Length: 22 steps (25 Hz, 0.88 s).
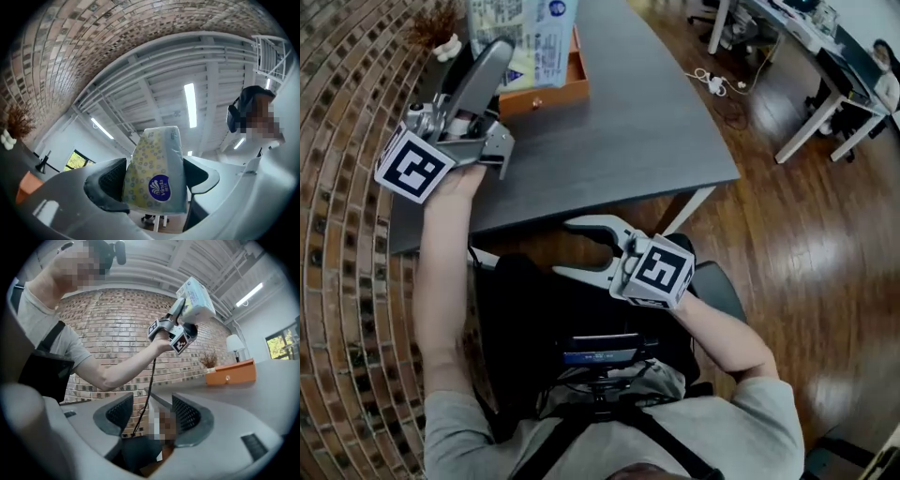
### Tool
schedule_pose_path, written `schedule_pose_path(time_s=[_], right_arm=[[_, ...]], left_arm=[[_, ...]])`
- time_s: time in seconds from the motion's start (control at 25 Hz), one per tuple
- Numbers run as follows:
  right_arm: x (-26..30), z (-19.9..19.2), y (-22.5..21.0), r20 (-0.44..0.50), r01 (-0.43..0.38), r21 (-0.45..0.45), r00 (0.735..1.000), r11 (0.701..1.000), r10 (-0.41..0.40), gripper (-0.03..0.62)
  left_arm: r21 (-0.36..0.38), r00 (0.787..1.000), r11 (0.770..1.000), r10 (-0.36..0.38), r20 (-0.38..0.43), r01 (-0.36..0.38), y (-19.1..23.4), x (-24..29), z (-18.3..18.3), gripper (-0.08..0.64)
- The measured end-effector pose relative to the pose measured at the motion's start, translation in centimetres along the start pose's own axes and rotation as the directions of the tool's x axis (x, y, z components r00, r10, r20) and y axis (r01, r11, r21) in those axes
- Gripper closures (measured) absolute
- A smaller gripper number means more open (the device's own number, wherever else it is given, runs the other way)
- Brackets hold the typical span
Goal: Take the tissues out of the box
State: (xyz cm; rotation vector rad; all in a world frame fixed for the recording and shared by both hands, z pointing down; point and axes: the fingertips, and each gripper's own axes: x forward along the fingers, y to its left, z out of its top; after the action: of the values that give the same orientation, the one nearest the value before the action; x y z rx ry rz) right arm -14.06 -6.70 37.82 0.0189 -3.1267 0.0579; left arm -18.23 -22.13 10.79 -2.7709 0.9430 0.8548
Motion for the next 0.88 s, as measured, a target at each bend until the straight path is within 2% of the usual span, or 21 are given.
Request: schedule_pose_path(time_s=[0.48,0.72,0.88], right_arm=[[0.3,0.8,0.1,0.092,-0.032,0.146,0.996,0.989,0.018,0.336],[-0.4,0.2,0.4,0.104,-0.043,0.129,0.994,0.991,0.029,0.336],[-3.0,2.1,-3.1,0.086,0.027,0.012,0.996,1.000,-0.028,0.336]], left_arm=[[-0.132,0.993,0.991,0.017,0.118,-0.001,-4.3,-5.1,-0.7,0.186],[-0.135,0.986,0.989,-0.030,0.163,0.052,-5.7,-4.2,-1.5,0.186],[-0.135,0.973,0.983,-0.096,0.210,0.126,-6.5,-2.2,-2.0,0.186]])
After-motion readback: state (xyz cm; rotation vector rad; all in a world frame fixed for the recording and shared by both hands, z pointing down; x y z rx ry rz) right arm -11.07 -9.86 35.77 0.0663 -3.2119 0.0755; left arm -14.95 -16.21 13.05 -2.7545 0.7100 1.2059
